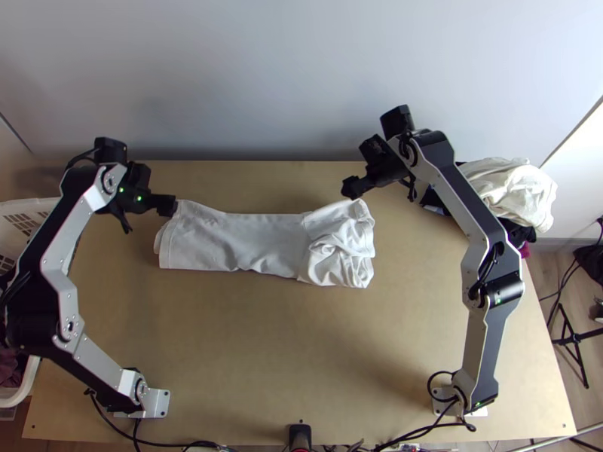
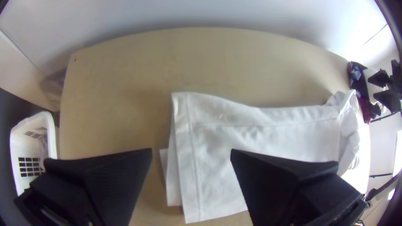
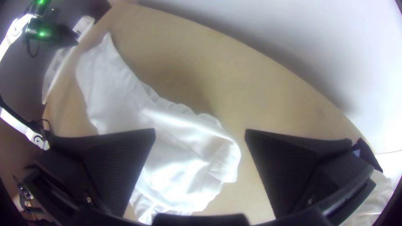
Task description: Fold the t-shirt
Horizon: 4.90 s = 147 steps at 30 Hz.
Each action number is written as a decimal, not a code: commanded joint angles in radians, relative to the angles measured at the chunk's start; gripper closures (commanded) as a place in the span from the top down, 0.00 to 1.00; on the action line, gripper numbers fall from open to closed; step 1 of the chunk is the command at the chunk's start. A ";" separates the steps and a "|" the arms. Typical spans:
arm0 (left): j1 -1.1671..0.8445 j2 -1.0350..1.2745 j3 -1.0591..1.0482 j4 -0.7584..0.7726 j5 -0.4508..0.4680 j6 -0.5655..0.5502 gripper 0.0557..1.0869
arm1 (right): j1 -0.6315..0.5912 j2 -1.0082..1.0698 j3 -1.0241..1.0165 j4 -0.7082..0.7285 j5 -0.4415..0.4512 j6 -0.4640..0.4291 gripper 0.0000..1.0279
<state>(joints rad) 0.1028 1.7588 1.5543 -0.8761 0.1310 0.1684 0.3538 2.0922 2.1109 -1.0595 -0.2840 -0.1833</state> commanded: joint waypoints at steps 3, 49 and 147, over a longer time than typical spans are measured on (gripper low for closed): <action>0.012 -0.128 -0.158 -0.006 0.001 -0.010 0.93 | 0.106 -0.050 0.004 -0.073 0.000 -0.002 0.97; 0.011 0.013 -0.293 0.147 -0.007 -0.021 0.93 | 0.240 -0.063 -0.391 0.015 0.006 -0.004 0.97; -0.819 0.389 0.641 -0.012 0.254 -0.112 0.03 | -0.239 -0.488 -0.393 -0.102 0.042 0.013 0.97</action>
<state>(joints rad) -0.6254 1.9923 2.0441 -0.8562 0.3534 0.0597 0.2039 1.6749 1.7782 -1.1610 -0.2417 -0.1715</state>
